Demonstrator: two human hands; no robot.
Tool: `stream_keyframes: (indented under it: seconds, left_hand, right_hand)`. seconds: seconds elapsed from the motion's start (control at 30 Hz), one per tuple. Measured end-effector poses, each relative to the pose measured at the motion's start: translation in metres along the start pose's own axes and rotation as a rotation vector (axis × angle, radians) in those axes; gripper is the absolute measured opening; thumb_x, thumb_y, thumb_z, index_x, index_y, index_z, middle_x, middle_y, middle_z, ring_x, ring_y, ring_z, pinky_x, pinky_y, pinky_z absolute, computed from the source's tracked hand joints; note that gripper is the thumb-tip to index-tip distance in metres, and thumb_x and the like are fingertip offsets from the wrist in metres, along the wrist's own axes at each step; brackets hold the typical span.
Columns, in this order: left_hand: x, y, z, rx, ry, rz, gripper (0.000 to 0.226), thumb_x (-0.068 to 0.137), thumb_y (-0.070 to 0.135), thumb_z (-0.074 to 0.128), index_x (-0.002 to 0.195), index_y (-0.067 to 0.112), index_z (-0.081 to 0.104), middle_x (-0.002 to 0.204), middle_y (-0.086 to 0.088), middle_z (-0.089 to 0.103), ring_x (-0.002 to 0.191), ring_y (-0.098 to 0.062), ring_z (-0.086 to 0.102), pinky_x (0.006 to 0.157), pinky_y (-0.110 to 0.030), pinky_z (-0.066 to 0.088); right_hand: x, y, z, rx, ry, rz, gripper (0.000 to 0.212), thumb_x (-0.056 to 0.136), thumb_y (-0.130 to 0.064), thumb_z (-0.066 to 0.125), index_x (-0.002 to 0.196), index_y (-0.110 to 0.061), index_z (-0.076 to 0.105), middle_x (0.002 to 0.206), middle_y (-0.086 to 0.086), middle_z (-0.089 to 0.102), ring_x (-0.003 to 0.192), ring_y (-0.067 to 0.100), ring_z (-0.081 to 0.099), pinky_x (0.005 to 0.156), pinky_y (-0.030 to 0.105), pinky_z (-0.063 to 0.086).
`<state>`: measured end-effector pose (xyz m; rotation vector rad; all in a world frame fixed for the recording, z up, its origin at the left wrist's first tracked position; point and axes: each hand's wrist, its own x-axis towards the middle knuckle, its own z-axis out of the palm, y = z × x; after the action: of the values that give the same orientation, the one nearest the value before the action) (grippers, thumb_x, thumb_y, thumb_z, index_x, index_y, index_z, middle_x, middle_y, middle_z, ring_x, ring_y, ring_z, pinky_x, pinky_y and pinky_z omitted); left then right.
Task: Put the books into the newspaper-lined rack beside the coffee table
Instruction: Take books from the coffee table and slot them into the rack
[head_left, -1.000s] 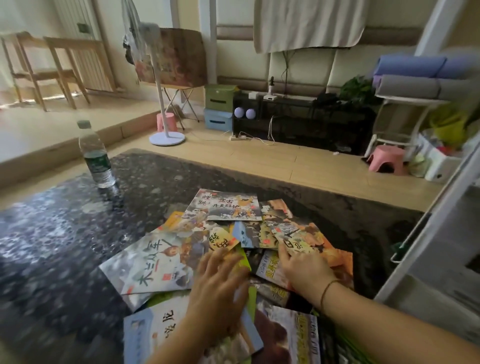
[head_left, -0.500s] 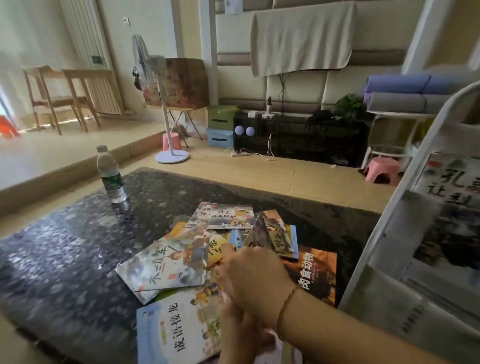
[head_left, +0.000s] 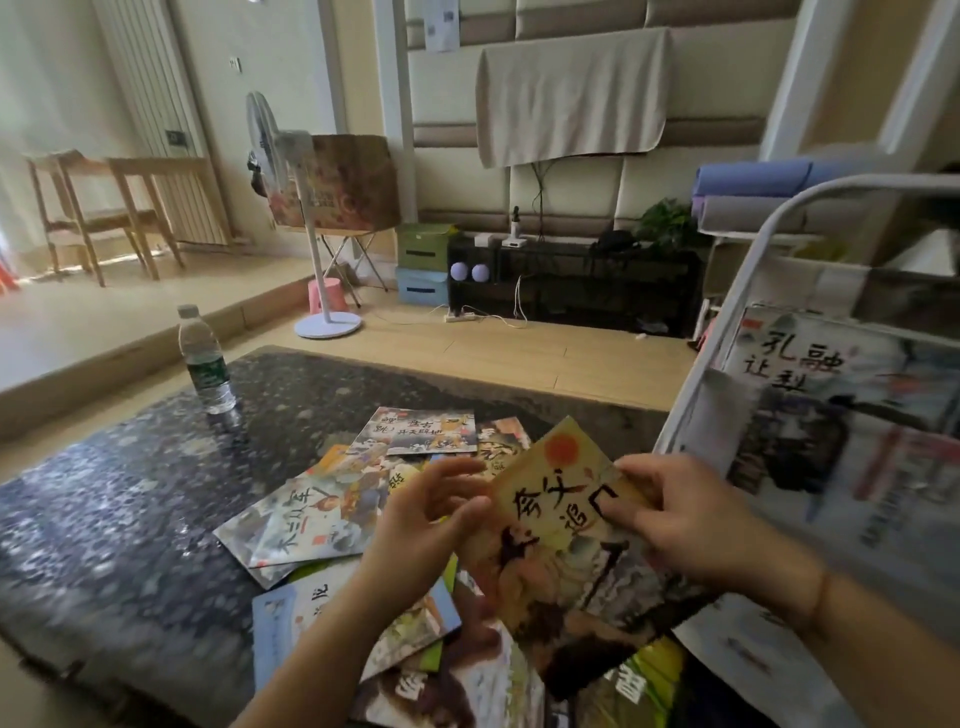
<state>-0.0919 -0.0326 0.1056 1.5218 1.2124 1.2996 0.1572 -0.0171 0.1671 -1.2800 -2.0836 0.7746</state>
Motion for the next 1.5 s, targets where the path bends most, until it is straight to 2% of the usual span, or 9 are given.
stream_keyframes:
  seconds: [0.13, 0.33, 0.5, 0.67, 0.77, 0.87, 1.1, 1.4, 1.5]
  left_hand:
    - [-0.005, 0.005, 0.035, -0.172, -0.028, -0.104, 0.040, 0.086, 0.028, 0.068, 0.123, 0.016, 0.057, 0.110, -0.005, 0.073, 0.096, -0.025, 0.072, 0.075, -0.037, 0.059]
    - [-0.007, 0.028, 0.103, -0.071, -0.105, -0.110, 0.015, 0.092, 0.007, 0.062, 0.106, 0.011, 0.067, 0.086, -0.003, 0.077, 0.084, -0.018, 0.074, 0.074, -0.030, 0.059]
    - [0.002, 0.050, 0.144, 0.027, -0.146, 0.021, 0.017, 0.092, 0.004, 0.063, 0.096, 0.020, 0.069, 0.080, 0.002, 0.077, 0.077, -0.012, 0.073, 0.068, -0.024, 0.058]
    - [0.026, 0.089, 0.198, 0.010, -0.161, 0.107, 0.017, 0.093, 0.007, 0.062, 0.096, 0.022, 0.068, 0.082, 0.008, 0.077, 0.079, -0.008, 0.073, 0.072, -0.025, 0.058]
    - [0.048, 0.115, 0.229, -0.036, -0.161, 0.134, 0.015, 0.094, 0.012, 0.061, 0.094, 0.025, 0.068, 0.086, 0.007, 0.077, 0.081, -0.010, 0.074, 0.072, -0.032, 0.061]
    - [0.074, 0.140, 0.259, -0.051, -0.227, 0.134, 0.012, 0.095, 0.017, 0.060, 0.105, 0.020, 0.067, 0.095, -0.001, 0.076, 0.087, -0.015, 0.074, 0.079, -0.045, 0.061]
    - [0.111, 0.169, 0.309, 0.268, -0.157, 0.342, 0.008, 0.093, 0.024, 0.065, 0.092, 0.028, 0.071, 0.084, 0.011, 0.072, 0.077, 0.002, 0.068, 0.075, -0.025, 0.059]
    - [0.106, 0.137, 0.325, 0.643, -0.262, 0.353, 0.020, 0.095, 0.032, 0.060, 0.084, 0.023, 0.075, 0.070, 0.007, 0.070, 0.059, -0.009, 0.066, 0.058, -0.032, 0.060]
    - [0.104, 0.128, 0.330, 0.667, -0.276, 0.333, 0.036, 0.099, 0.033, 0.050, 0.075, 0.018, 0.072, 0.069, 0.001, 0.068, 0.063, -0.019, 0.066, 0.070, -0.042, 0.060]
  right_hand:
    - [-0.035, 0.026, -0.022, 0.464, 0.377, 0.211, 0.015, 0.091, -0.009, 0.061, 0.101, -0.017, 0.068, 0.086, -0.003, 0.076, 0.082, 0.014, 0.073, 0.069, 0.030, 0.058]
    - [-0.075, 0.042, -0.045, 0.489, 0.527, 0.303, 0.022, 0.087, -0.013, 0.066, 0.107, -0.021, 0.063, 0.095, -0.002, 0.075, 0.086, 0.012, 0.072, 0.078, 0.039, 0.058]
    - [-0.108, 0.032, -0.099, -0.400, 0.860, -0.054, 0.082, 0.075, -0.028, 0.080, 0.142, -0.017, 0.036, 0.140, 0.002, 0.043, 0.129, 0.020, 0.042, 0.107, 0.041, 0.039]
    - [-0.108, 0.026, -0.161, -1.101, 0.679, -0.085, 0.075, 0.080, -0.054, 0.064, 0.142, -0.020, 0.039, 0.136, 0.004, 0.051, 0.121, 0.031, 0.050, 0.105, 0.062, 0.031]
    - [-0.104, 0.024, -0.197, -1.256, 0.699, -0.071, 0.072, 0.080, -0.052, 0.064, 0.141, -0.020, 0.042, 0.125, 0.006, 0.056, 0.105, 0.031, 0.055, 0.098, 0.055, 0.036]
    - [-0.100, 0.019, -0.234, -1.351, 0.758, -0.040, 0.070, 0.079, -0.050, 0.066, 0.138, -0.020, 0.042, 0.114, 0.008, 0.056, 0.099, 0.031, 0.054, 0.086, 0.046, 0.039]
    - [-0.102, 0.030, -0.279, -1.462, 0.784, 0.038, 0.067, 0.081, -0.046, 0.066, 0.136, -0.018, 0.041, 0.115, 0.012, 0.055, 0.100, 0.032, 0.054, 0.089, 0.046, 0.038]
    - [-0.117, 0.077, -0.257, -1.437, 0.679, 0.116, 0.063, 0.081, -0.050, 0.066, 0.130, -0.017, 0.046, 0.113, 0.007, 0.058, 0.096, 0.029, 0.058, 0.090, 0.047, 0.038]
    - [-0.121, 0.086, -0.249, -1.415, 0.637, 0.145, 0.060, 0.080, -0.051, 0.065, 0.127, -0.017, 0.049, 0.115, 0.006, 0.056, 0.098, 0.029, 0.058, 0.090, 0.046, 0.038]
